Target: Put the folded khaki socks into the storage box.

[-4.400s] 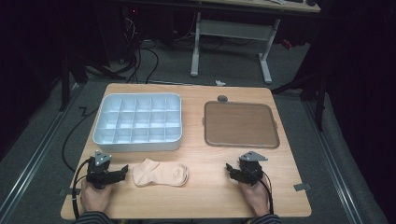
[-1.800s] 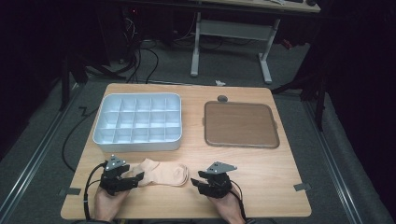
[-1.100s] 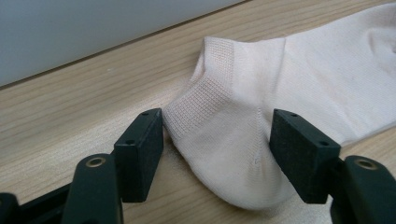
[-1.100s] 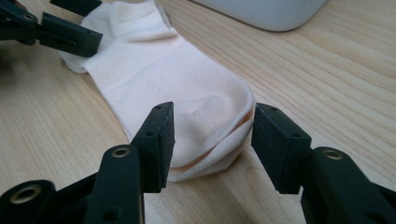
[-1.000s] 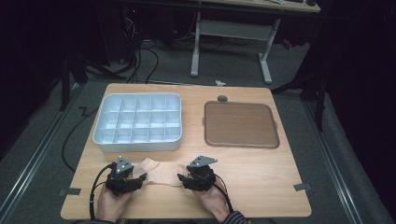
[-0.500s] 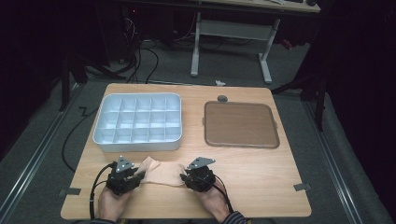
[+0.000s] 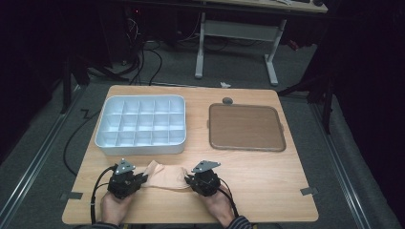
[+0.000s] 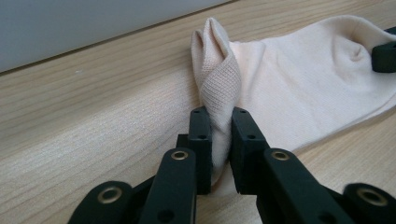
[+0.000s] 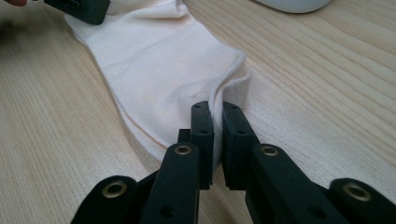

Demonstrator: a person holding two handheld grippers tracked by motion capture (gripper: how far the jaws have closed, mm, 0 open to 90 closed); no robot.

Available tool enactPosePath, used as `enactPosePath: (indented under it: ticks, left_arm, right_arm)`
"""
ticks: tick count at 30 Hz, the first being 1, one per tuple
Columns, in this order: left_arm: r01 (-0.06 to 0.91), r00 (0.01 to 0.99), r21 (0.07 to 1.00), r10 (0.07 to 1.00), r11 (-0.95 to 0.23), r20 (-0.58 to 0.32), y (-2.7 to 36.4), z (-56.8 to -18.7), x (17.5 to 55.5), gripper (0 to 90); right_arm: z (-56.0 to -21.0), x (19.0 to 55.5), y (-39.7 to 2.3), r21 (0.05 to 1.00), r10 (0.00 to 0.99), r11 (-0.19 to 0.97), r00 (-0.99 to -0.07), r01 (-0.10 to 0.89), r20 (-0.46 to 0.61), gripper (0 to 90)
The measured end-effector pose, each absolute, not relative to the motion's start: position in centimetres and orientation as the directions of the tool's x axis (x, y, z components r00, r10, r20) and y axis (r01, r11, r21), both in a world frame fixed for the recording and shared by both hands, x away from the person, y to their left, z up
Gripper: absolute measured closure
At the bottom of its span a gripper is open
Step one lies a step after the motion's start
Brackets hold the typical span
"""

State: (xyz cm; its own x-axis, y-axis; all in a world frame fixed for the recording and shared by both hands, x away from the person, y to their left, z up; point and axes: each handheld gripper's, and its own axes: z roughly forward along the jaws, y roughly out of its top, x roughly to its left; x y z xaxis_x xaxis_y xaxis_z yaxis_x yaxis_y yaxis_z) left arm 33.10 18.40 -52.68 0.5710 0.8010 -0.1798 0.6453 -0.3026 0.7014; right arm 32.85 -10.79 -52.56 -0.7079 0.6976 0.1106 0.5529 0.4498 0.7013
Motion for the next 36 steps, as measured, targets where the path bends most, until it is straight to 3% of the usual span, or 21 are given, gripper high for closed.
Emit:
enactPosePath:
  ticks: [18, 36]
  left_arm:
    - [0.633, 0.593, 0.724, 0.774, -0.275, -0.224, 18.0, -52.1, 32.9, 82.1]
    - [0.611, 0.637, 0.739, 0.730, -0.284, -0.247, 14.7, -52.1, 33.6, 82.0]
  right_arm:
    - [-51.9, 33.0, -11.9, 0.723, 0.695, 0.425, -0.708, 0.545, 0.125, 85.5]
    - [-51.5, 32.8, -15.7, 0.731, 0.742, 0.370, -0.656, 0.573, 0.138, 85.5]
